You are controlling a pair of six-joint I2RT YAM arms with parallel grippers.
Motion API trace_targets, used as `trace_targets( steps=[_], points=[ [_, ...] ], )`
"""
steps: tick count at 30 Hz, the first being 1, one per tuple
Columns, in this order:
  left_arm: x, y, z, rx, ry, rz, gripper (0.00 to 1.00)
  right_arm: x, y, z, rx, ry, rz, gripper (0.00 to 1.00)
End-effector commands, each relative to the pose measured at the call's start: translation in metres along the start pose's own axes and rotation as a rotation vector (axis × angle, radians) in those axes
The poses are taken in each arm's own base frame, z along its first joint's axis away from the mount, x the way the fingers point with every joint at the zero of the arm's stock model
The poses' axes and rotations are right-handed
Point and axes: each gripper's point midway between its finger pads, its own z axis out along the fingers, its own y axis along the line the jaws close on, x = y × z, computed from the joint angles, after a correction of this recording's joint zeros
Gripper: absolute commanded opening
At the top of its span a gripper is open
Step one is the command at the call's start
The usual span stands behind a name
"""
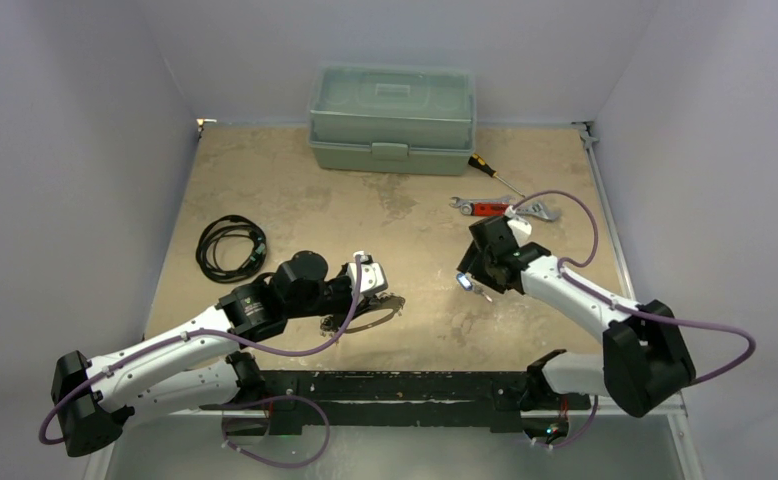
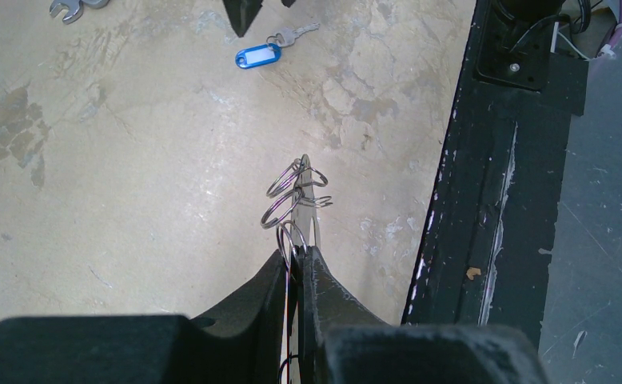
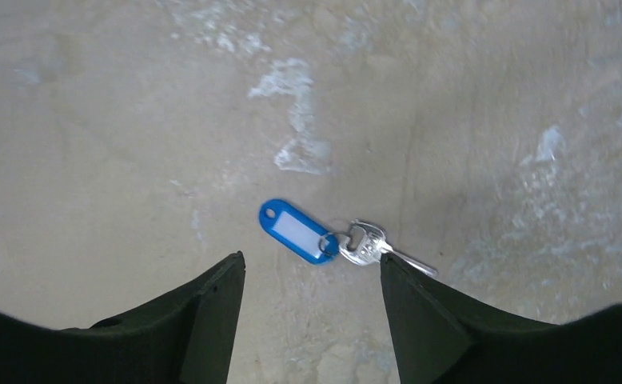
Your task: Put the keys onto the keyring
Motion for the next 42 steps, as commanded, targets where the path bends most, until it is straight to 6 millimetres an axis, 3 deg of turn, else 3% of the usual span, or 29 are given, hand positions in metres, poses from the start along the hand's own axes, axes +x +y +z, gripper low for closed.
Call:
trace_targets(
  steps=[1, 12, 23, 27, 33, 42],
  points=[
    [-0.017, 0.002, -0.002, -0.005, -0.052, 0.008, 0.0, 0.0, -0.013, -0.001, 0.136, 0.012, 0.139, 0.64],
    [-0.017, 0.001, -0.002, 0.0, -0.057, 0.008, 0.0, 0.017, -0.009, 0.023, 0.159, 0.076, 0.147, 0.44],
    [-0.018, 0.0, -0.002, 0.005, -0.059, 0.007, 0.0, 0.018, -0.012, 0.033, 0.189, 0.067, 0.121, 0.33],
    [-0.018, 0.0, -0.002, 0.006, -0.061, 0.007, 0.0, 0.018, -0.011, 0.035, 0.177, 0.066, 0.095, 0.23],
    [-0.018, 0.0, -0.002, 0.006, -0.062, 0.007, 0.0, 0.017, -0.002, 0.037, 0.123, 0.075, 0.059, 0.0],
    [-0.018, 0.0, -0.002, 0.005, -0.062, 0.008, 0.0, 0.016, 0.009, 0.034, 0.037, 0.072, 0.0, 0.0]
  ],
)
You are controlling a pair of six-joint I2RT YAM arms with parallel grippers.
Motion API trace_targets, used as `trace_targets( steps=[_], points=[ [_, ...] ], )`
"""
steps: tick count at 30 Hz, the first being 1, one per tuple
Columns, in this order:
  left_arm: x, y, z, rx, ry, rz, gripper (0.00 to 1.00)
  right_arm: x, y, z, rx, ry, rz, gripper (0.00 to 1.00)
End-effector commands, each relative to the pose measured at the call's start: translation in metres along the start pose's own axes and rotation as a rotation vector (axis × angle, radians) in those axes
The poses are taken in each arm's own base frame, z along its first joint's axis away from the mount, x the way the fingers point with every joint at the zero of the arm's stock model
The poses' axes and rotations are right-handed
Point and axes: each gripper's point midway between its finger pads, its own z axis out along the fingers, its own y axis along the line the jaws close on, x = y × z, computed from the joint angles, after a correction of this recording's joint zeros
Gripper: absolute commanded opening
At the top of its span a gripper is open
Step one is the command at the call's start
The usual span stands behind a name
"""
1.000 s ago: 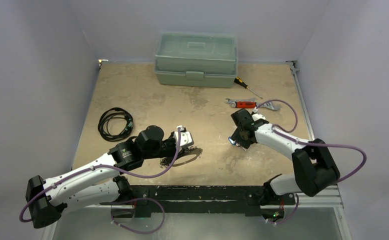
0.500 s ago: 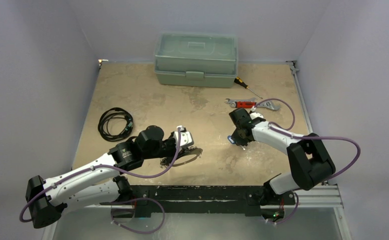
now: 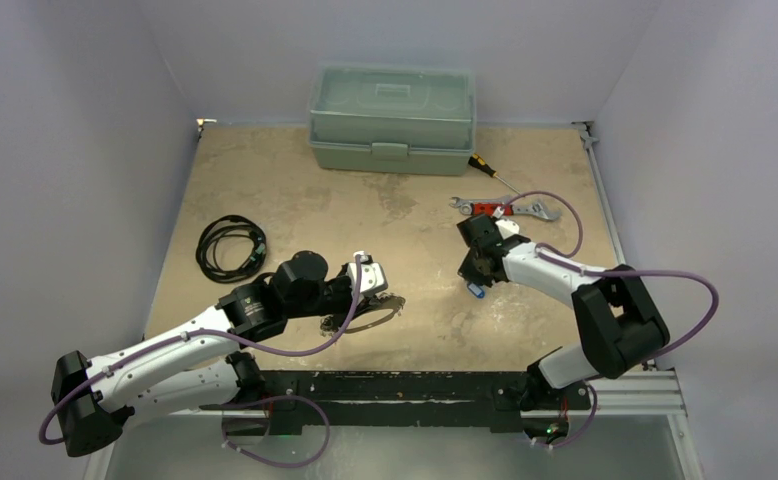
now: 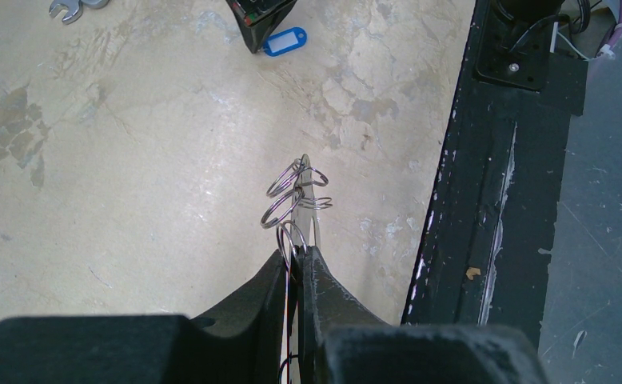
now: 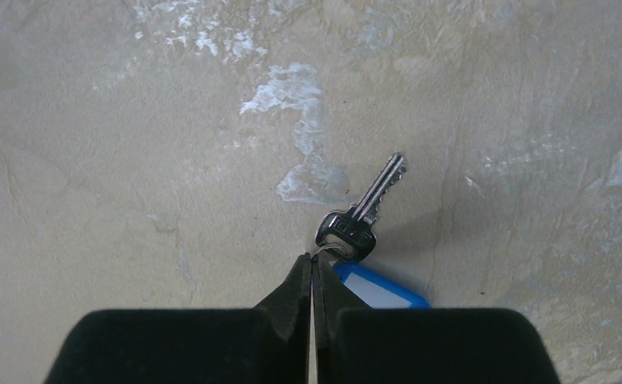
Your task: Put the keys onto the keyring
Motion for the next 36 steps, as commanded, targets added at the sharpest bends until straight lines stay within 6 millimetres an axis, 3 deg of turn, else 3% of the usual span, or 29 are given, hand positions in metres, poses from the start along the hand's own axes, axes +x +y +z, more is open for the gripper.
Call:
trace_targets(
  steps=[1, 10, 17, 21, 29, 36],
  points=[
    [-0.018, 0.0, -0.002, 0.002, -0.061, 0.007, 0.0, -0.006, 0.017, -0.008, -0.104, -0.023, -0.052, 0.0],
    [-0.017, 0.002, -0.002, -0.004, -0.057, 0.008, 0.0, -0.007, 0.049, -0.048, -0.432, -0.08, -0.201, 0.0],
    [-0.016, 0.002, -0.002, -0.007, -0.056, 0.01, 0.0, -0.001, 0.075, -0.098, -0.738, -0.132, -0.327, 0.0],
    [-0.016, 0.003, -0.002, -0.012, -0.055, 0.01, 0.0, 0.012, 0.091, -0.132, -0.959, -0.127, -0.41, 0.0],
    [-0.014, 0.004, -0.001, -0.019, -0.047, 0.01, 0.0, 0.047, 0.095, -0.149, -1.163, -0.037, -0.567, 0.0],
    [-0.011, 0.007, -0.001, -0.03, -0.037, 0.012, 0.0, 0.039, 0.097, -0.184, -1.258, -0.124, -0.602, 0.0]
  ],
)
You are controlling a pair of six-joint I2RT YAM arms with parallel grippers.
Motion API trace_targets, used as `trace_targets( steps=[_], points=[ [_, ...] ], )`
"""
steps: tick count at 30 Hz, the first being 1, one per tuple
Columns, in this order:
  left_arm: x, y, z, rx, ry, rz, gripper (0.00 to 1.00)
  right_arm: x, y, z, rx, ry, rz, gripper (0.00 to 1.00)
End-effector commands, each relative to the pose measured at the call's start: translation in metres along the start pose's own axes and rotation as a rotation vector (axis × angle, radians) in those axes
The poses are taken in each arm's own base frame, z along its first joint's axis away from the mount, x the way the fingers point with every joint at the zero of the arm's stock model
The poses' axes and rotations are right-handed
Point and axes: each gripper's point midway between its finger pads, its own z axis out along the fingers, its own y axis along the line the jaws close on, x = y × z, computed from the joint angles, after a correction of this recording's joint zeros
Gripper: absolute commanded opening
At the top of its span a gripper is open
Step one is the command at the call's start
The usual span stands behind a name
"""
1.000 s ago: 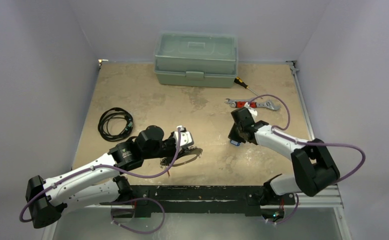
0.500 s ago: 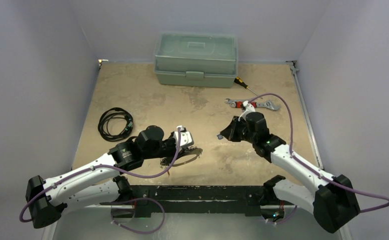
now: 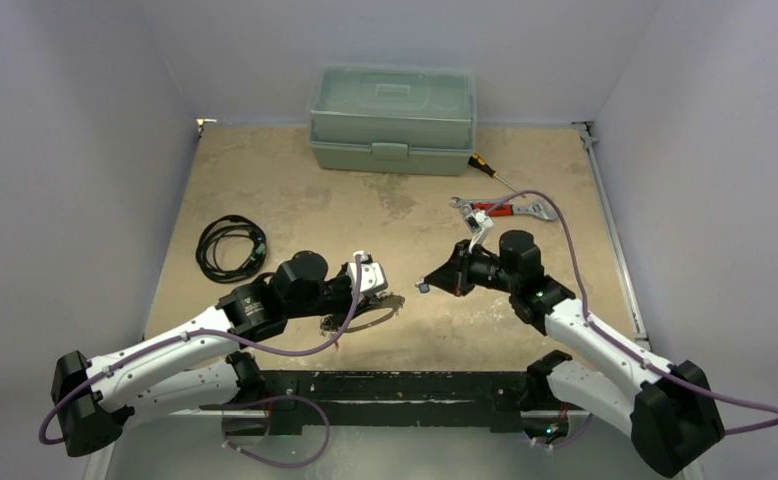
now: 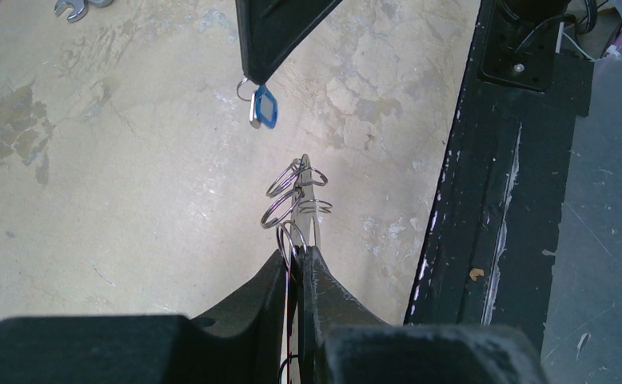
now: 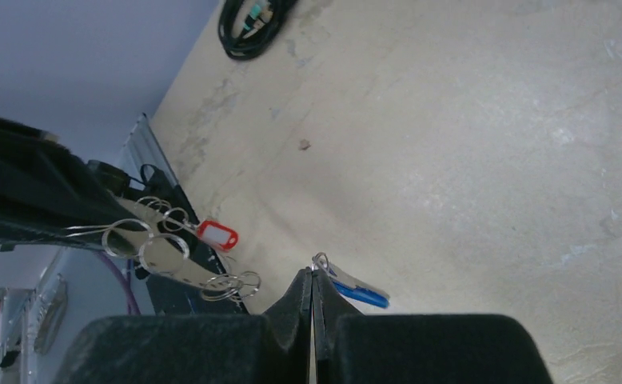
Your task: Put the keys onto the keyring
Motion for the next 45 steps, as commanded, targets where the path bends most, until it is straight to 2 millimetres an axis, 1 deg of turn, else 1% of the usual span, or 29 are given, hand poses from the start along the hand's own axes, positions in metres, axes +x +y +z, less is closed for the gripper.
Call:
trace_targets(
  steps=[1, 7, 11, 17, 21, 26, 30, 38, 42, 45],
  points=[
    [-0.012, 0.005, -0.001, -0.023, -0.039, 0.013, 0.0, -0.025, 0.035, -0.016, -0.118, -0.092, -0.134, 0.0],
    [-0.015, 0.005, -0.004, -0.02, -0.053, 0.023, 0.0, -0.04, 0.06, -0.035, -0.15, -0.132, -0.177, 0.0],
    [-0.016, 0.003, -0.004, -0.01, -0.055, 0.028, 0.0, -0.049, 0.081, -0.045, -0.183, -0.131, -0.22, 0.0],
    [-0.017, 0.001, -0.004, 0.002, -0.06, 0.029, 0.0, -0.048, 0.105, -0.05, -0.202, -0.085, -0.272, 0.0],
    [-0.018, 0.0, -0.005, 0.008, -0.064, 0.028, 0.0, -0.044, 0.121, -0.053, -0.257, -0.063, -0.297, 0.0],
    [-0.023, -0.004, -0.007, 0.03, -0.087, 0.035, 0.0, -0.034, 0.14, -0.05, -0.331, -0.039, -0.331, 0.0],
    [-0.024, -0.005, -0.007, 0.037, -0.088, 0.033, 0.0, -0.028, 0.154, -0.047, -0.376, -0.033, -0.353, 0.0],
    [-0.026, -0.008, -0.007, 0.054, -0.094, 0.03, 0.0, -0.019, 0.166, -0.037, -0.409, -0.009, -0.357, 0.0],
    [-0.025, -0.009, -0.006, 0.062, -0.093, 0.028, 0.0, -0.021, 0.175, -0.033, -0.428, -0.018, -0.362, 0.0],
    [-0.025, -0.009, -0.006, 0.064, -0.092, 0.028, 0.0, -0.018, 0.178, -0.027, -0.433, -0.004, -0.364, 0.0]
  ],
)
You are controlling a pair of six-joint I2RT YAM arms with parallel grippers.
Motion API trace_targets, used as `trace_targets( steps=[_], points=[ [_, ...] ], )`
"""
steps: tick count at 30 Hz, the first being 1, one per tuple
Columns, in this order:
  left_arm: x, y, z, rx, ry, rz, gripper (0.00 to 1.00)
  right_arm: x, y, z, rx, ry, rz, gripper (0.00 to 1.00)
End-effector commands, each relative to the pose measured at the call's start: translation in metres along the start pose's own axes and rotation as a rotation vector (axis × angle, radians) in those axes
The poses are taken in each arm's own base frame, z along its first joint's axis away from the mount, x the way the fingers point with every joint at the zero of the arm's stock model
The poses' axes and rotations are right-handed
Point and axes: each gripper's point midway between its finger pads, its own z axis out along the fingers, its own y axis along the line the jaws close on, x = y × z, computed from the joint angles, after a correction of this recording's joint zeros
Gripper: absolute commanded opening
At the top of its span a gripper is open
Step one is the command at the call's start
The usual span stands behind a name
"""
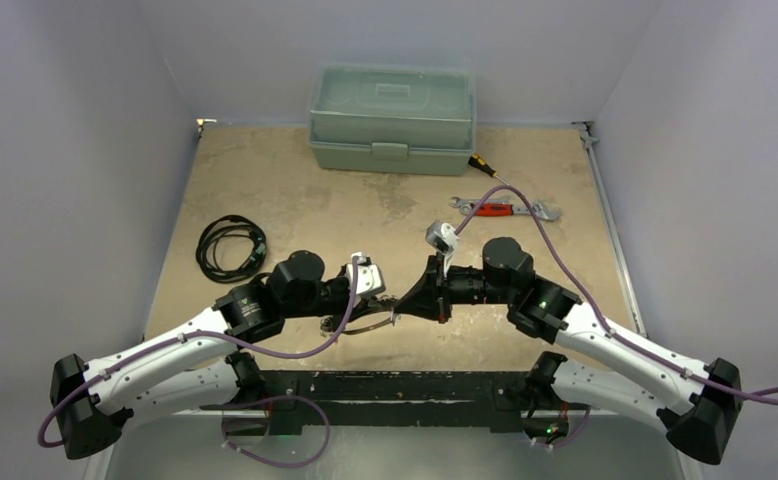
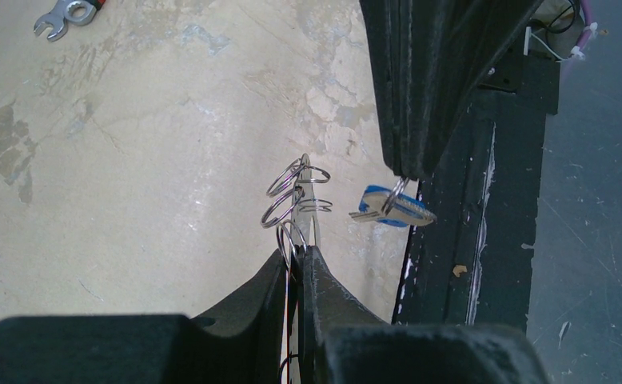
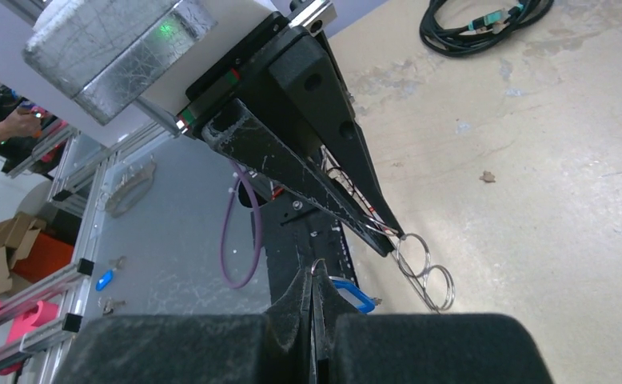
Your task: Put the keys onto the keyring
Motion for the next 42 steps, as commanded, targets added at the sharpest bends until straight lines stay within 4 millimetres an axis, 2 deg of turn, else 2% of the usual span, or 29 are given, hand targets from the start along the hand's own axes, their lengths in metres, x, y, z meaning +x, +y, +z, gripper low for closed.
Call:
trace_targets(
  steps=[1, 18, 36, 42],
  points=[
    [-0.02, -0.001, -0.002, 0.013, -0.066, 0.02, 0.0, -0.031, 0.013, 0.008, -0.025, -0.076, -0.062, 0.0],
    [-0.018, -0.002, -0.001, 0.02, -0.062, 0.016, 0.0, -0.032, 0.003, 0.023, 0.041, -0.074, -0.07, 0.0],
    [-0.018, -0.002, -0.001, 0.022, -0.063, 0.016, 0.0, -0.028, -0.008, 0.026, 0.102, -0.055, -0.065, 0.0],
    [-0.018, -0.002, -0.001, 0.022, -0.063, 0.016, 0.0, -0.033, -0.014, 0.024, 0.144, -0.076, -0.063, 0.0]
  ],
)
